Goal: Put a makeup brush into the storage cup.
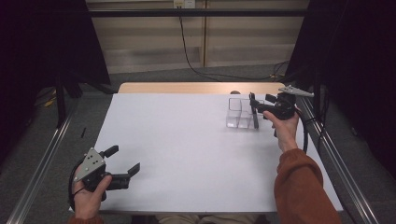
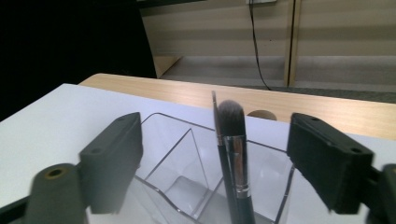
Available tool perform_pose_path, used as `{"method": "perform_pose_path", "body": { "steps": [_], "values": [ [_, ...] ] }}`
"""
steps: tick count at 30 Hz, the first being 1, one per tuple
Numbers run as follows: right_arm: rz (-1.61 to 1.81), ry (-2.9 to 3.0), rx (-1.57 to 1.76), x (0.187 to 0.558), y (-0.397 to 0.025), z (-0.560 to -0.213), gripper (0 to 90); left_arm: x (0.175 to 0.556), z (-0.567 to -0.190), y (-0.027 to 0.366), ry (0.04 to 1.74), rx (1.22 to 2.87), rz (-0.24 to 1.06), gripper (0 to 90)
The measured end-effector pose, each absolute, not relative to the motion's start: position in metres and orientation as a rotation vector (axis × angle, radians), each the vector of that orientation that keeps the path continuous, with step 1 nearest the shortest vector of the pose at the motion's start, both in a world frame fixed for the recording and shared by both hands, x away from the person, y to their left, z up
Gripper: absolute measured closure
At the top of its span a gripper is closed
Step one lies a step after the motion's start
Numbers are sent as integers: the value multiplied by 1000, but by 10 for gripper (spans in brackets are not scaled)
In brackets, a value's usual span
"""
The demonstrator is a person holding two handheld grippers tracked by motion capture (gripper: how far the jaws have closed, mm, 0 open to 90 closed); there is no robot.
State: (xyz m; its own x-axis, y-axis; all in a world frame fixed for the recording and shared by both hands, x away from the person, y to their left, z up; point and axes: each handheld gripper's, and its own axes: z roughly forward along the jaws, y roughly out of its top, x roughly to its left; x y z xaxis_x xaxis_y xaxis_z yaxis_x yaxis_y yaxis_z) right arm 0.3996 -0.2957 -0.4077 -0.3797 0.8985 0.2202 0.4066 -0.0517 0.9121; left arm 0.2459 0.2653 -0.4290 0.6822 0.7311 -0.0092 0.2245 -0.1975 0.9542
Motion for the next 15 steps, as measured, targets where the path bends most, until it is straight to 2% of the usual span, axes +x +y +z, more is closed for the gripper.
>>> {"method": "perform_pose_path", "body": {
  "steps": [1,4,15],
  "values": [
    [1427,1784,1376,399,-295,-408,102,246,-429,265,770,1750,552,18],
    [1401,1789,1367,398,-293,-407,63,245,-429,266,767,1750,555,18],
    [1394,1769,1364,389,-292,-404,49,244,-428,266,763,1744,552,18]
  ]
}}
